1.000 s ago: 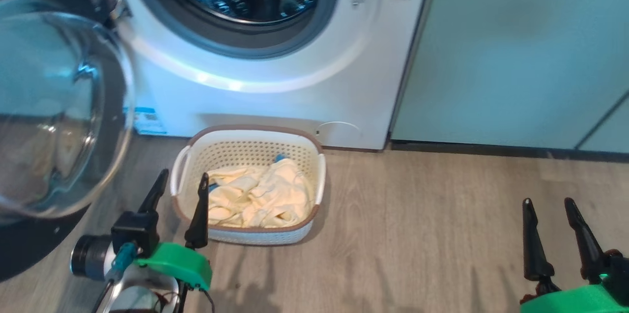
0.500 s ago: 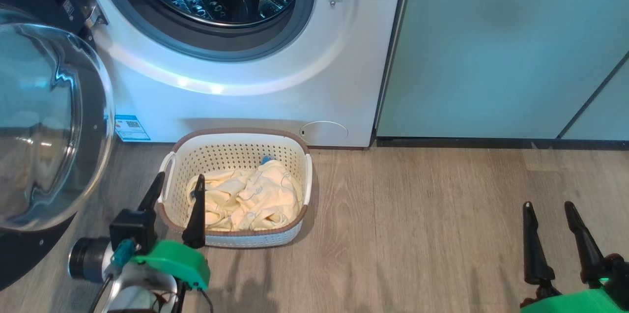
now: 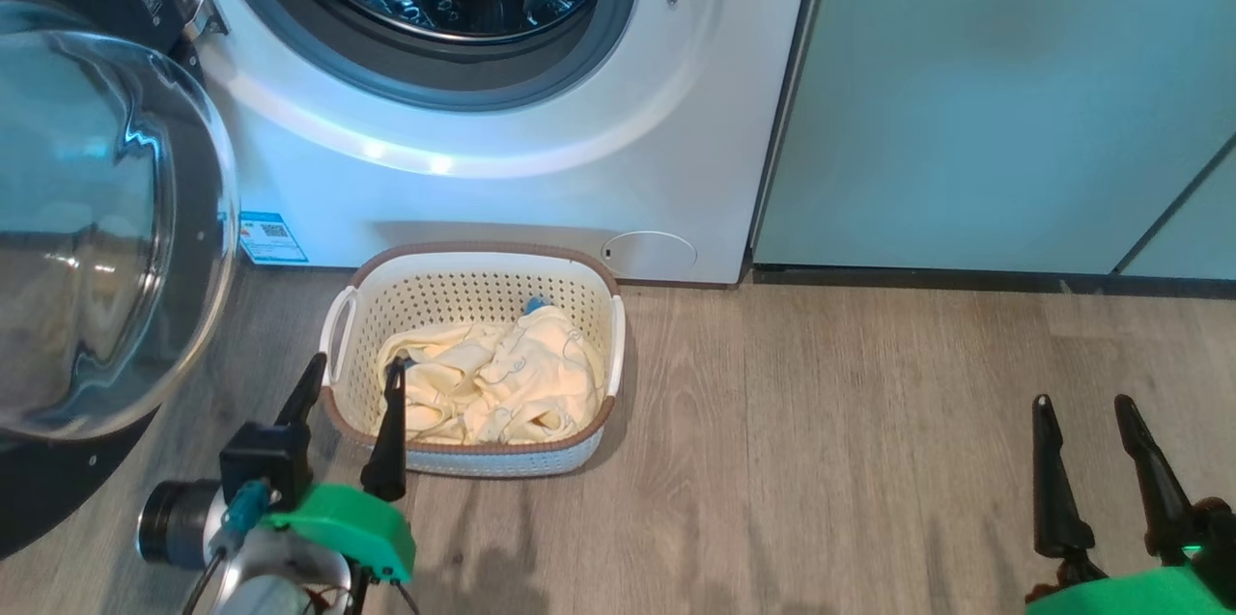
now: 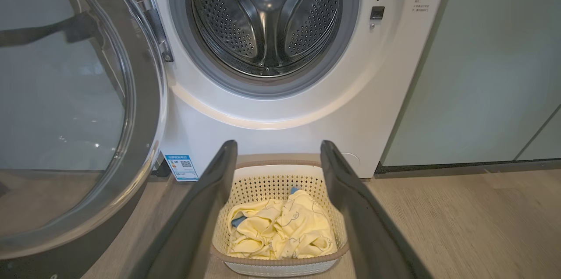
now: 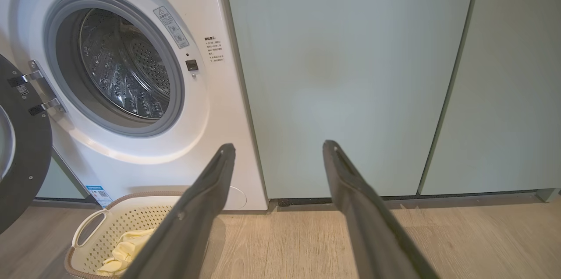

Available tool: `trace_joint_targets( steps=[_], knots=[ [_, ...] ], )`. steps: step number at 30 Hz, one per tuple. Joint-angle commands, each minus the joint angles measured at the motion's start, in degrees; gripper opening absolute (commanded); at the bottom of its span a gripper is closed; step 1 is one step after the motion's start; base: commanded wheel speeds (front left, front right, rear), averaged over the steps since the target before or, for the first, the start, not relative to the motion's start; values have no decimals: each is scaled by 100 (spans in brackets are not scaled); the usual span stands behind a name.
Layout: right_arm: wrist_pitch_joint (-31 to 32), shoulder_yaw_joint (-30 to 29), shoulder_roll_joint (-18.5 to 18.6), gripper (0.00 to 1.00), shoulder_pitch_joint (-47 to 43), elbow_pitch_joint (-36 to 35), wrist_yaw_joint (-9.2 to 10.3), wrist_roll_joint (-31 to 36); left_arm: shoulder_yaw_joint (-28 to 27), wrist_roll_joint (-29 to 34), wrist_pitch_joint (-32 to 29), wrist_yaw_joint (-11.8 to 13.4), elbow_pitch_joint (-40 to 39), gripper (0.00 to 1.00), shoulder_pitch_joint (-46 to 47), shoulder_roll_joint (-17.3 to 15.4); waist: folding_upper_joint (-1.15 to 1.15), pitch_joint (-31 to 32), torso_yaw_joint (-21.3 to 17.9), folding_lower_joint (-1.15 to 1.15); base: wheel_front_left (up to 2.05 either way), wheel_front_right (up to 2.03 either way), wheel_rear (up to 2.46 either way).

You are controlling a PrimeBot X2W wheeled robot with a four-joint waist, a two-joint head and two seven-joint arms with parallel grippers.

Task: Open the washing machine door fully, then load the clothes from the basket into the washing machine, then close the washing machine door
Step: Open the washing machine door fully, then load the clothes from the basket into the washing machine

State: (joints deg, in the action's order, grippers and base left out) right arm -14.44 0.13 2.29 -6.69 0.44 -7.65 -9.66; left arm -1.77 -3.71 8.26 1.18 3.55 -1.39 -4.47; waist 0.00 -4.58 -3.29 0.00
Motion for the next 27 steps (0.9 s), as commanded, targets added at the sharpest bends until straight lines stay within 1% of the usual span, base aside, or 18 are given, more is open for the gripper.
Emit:
trace_joint_targets(
  steps=[1,17,22,27],
  knots=[
    [-55,103,59,100,185,-178,16,-32,-192,-36,12,18,-233,100,151,-104,0,-11,5,0,0,0,0],
    [-55,139,59,100,184,-180,16,-56,-67,-14,78,61,-275,100,103,-182,0,49,-29,0,6,-6,0],
    [-56,149,59,100,181,-199,16,-59,-1,43,89,72,-314,100,91,-215,0,54,-39,0,74,-74,0],
    [-56,157,59,100,169,-218,16,-56,14,12,83,81,-334,100,102,-234,0,57,-52,0,140,-140,0]
  ],
)
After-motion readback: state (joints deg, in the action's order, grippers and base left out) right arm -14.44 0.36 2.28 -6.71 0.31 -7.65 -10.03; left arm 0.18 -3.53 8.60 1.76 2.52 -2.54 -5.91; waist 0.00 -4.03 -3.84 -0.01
